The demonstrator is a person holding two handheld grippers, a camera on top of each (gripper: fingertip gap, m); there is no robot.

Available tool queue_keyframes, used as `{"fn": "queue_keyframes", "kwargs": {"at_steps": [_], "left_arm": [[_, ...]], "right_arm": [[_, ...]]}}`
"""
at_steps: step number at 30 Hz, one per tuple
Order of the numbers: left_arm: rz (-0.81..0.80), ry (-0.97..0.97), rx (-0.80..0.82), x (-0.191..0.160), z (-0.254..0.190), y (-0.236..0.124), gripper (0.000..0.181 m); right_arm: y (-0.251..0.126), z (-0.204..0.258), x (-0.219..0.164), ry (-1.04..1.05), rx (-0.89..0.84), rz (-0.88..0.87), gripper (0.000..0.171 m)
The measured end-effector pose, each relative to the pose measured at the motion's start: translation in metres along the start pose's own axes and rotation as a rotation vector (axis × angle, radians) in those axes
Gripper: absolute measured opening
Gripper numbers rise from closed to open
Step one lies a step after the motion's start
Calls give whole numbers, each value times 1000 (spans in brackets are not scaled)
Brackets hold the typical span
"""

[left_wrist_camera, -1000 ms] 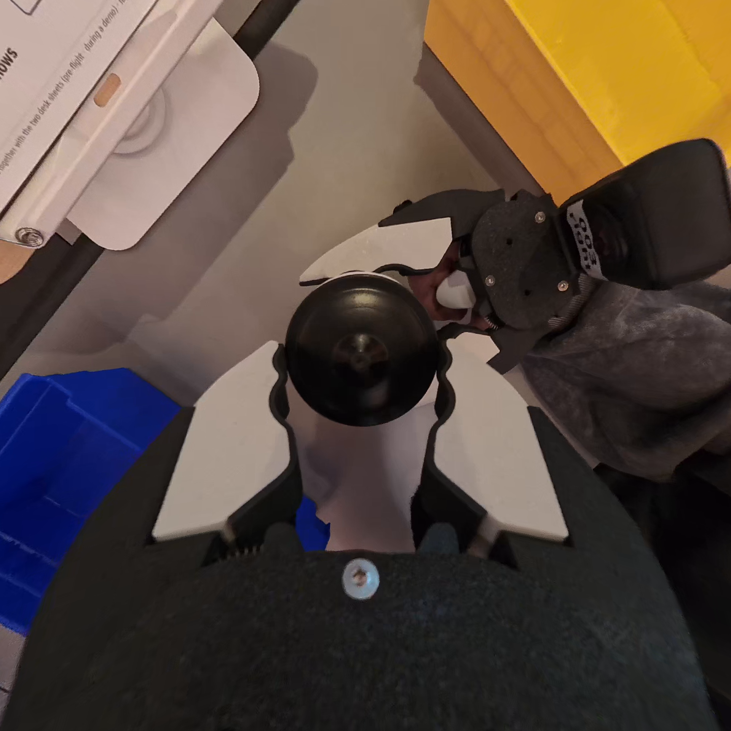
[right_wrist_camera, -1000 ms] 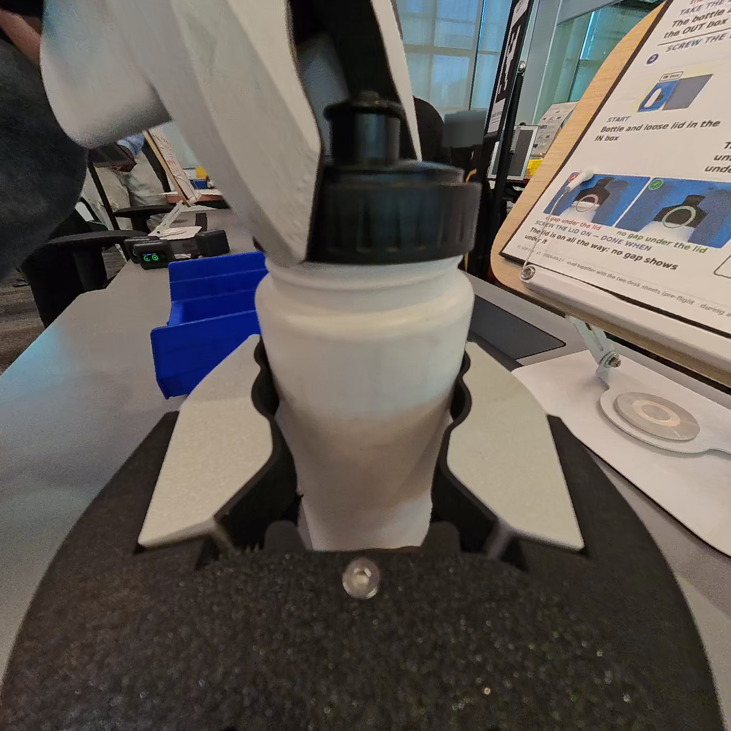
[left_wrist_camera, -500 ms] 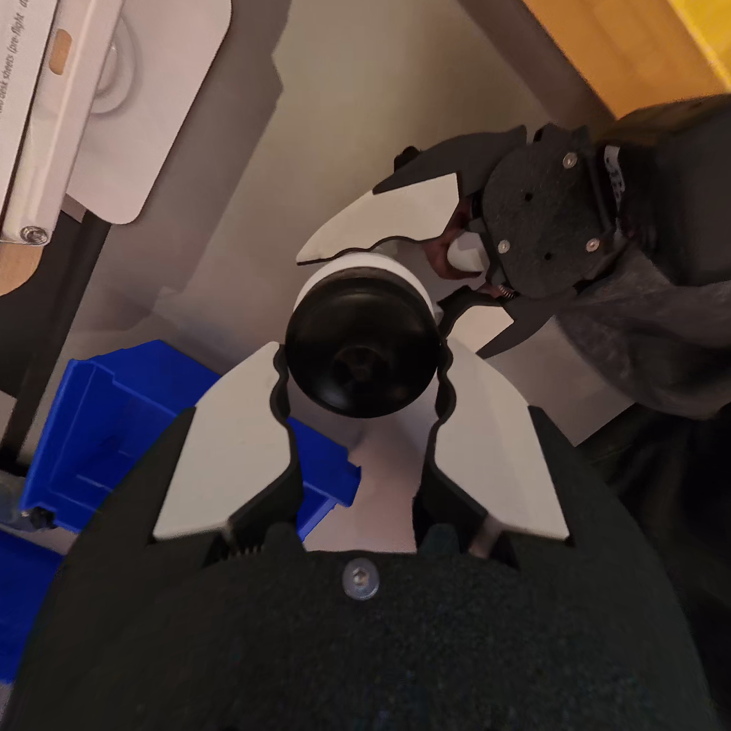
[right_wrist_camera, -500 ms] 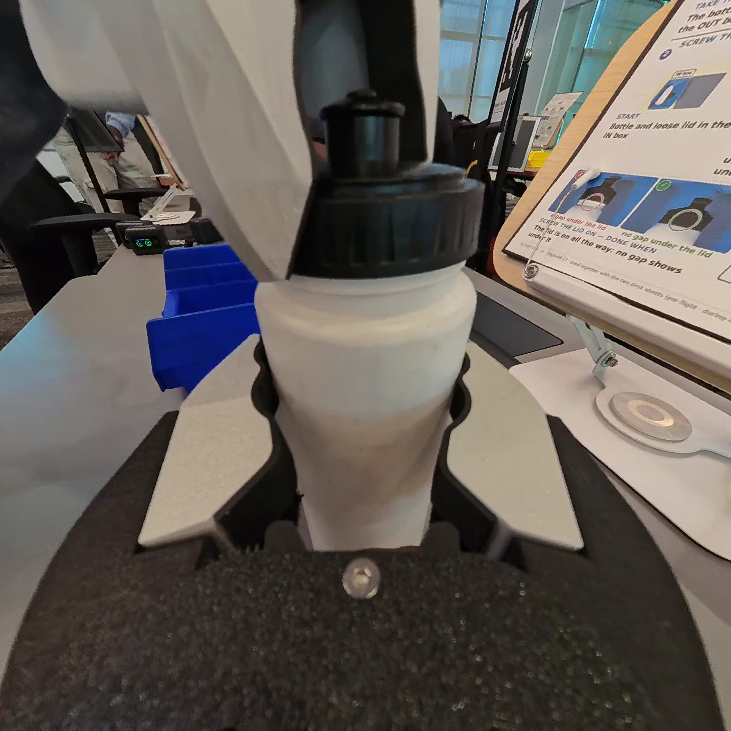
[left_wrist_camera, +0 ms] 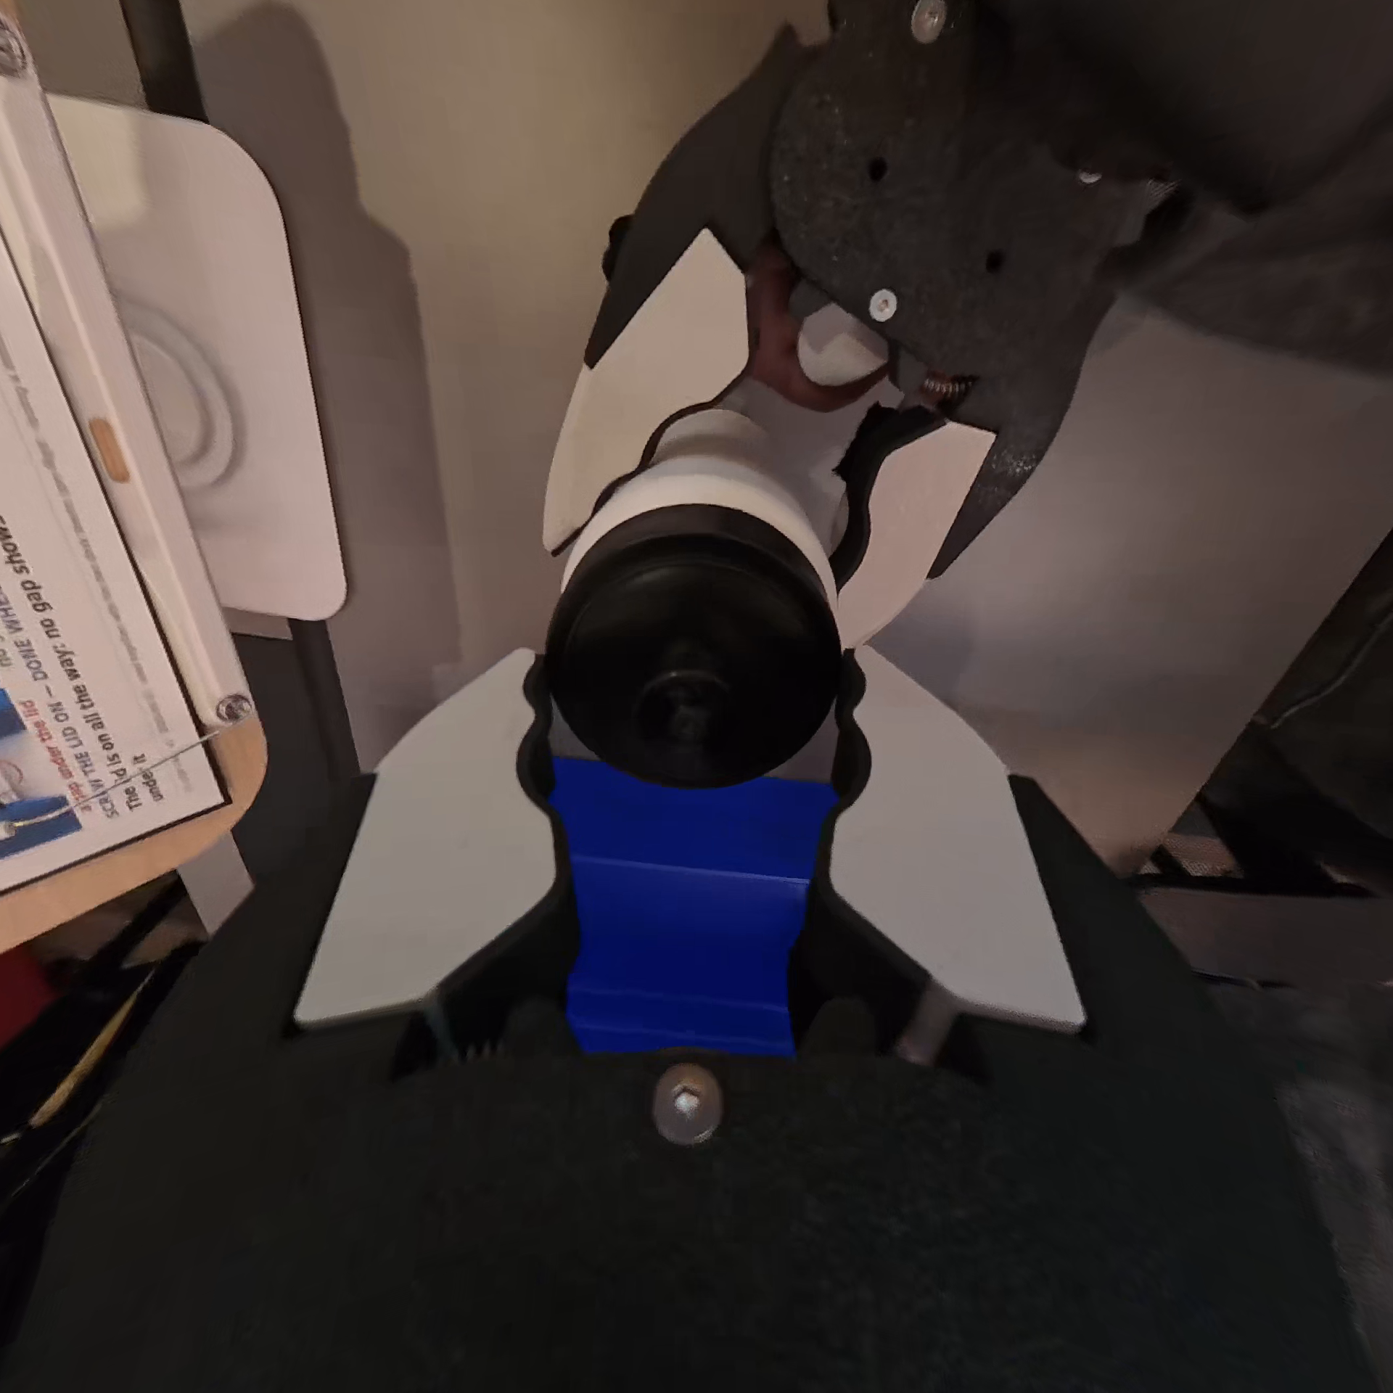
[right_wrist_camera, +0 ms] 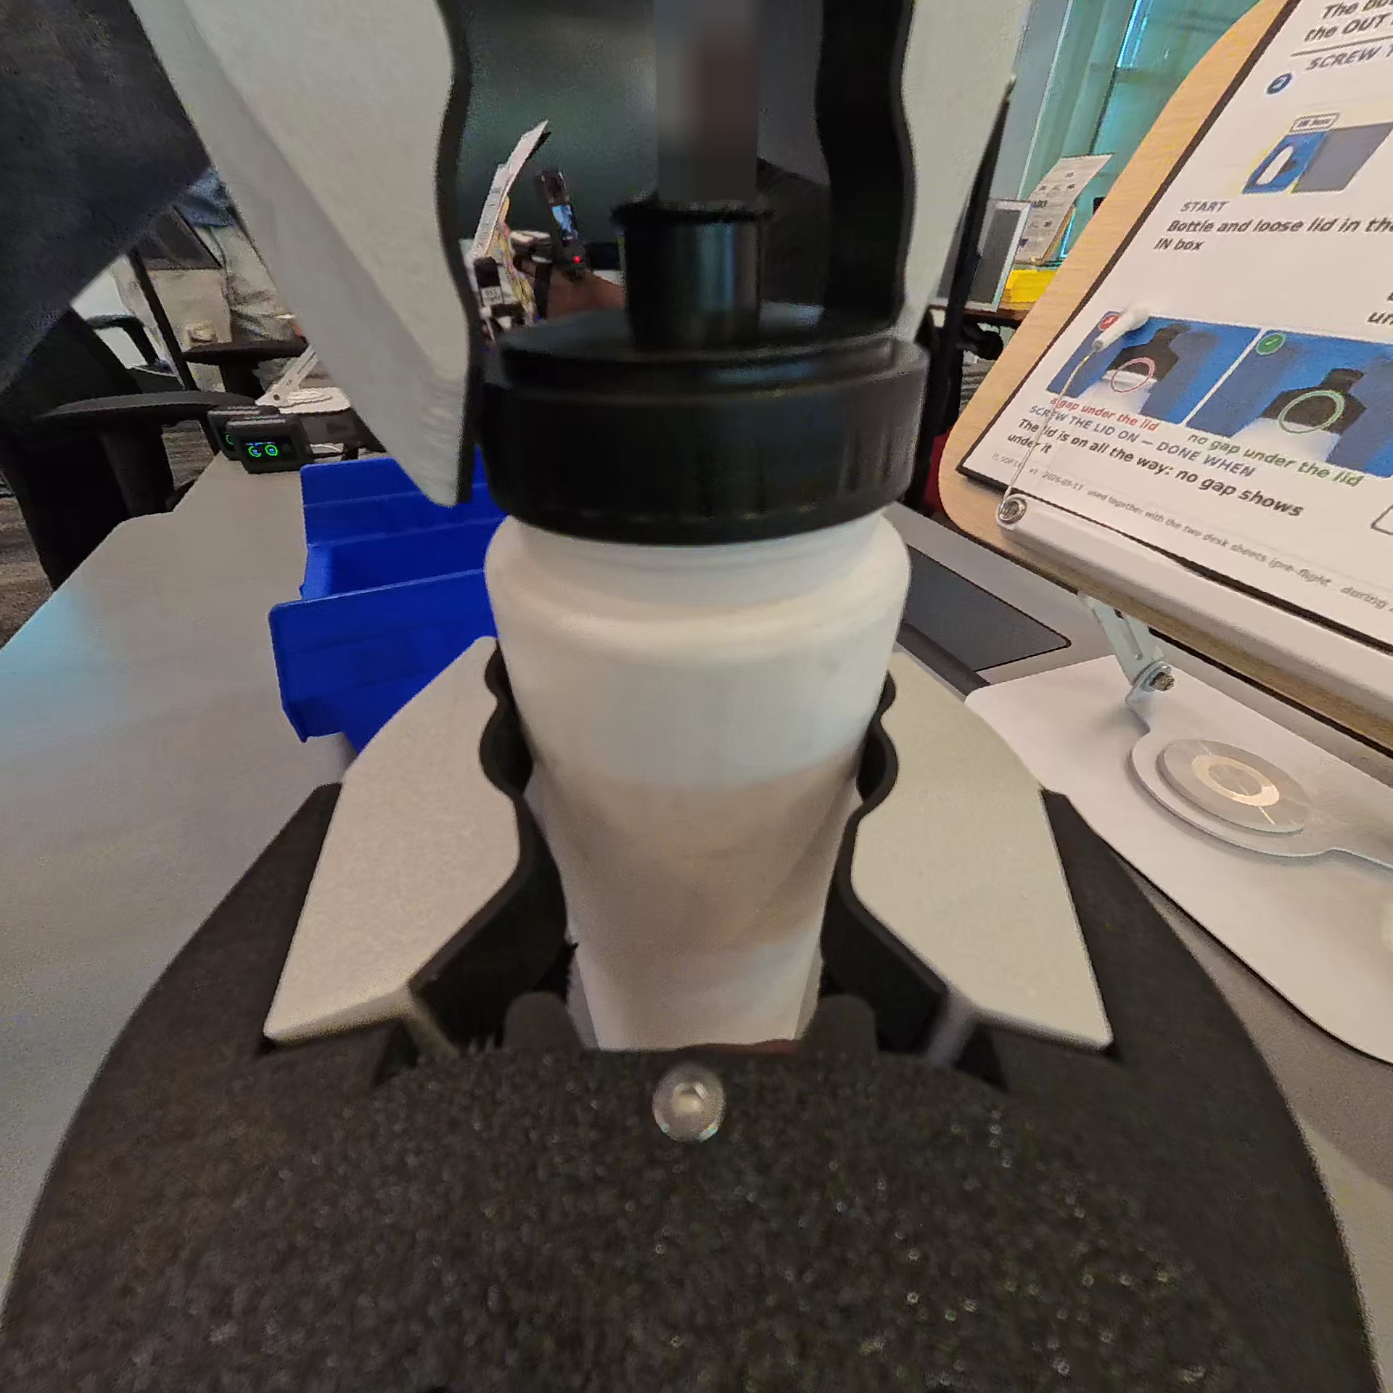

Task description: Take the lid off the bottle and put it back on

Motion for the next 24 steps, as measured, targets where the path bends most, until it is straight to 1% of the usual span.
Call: {"fn": "queue_keyframes", "kwargs": {"at_steps": [3, 11, 14, 18, 22, 24], "left_arm": [[9, -88, 5, 1, 2, 0, 73], [174, -444, 76, 13, -3, -1, 72], [179, -502, 64, 13, -2, 0, 72], [144, -428, 45, 8, -2, -1, 73], [96, -224, 54, 1, -3, 0, 73], [78, -160, 39, 0, -1, 0, 73]], "right_arm": [[1, -1, 1, 8, -23, 13, 87], [2, 1, 3, 18, -72, 50, 87], [2, 1, 3, 22, -74, 49, 87], [2, 1, 2, 22, -69, 38, 87], [2, 1, 2, 21, -60, 32, 87], [2, 1, 2, 21, -58, 33, 87]]}}
Point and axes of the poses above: each gripper's, where its closed fingertips meet, y out along the fingers, x out of its top, z = x × y across the jaws, the point moved 9 cm from there along -y, back along the fingers, and after that the axes turned 5 degrees about x, right-handed, at the moved point
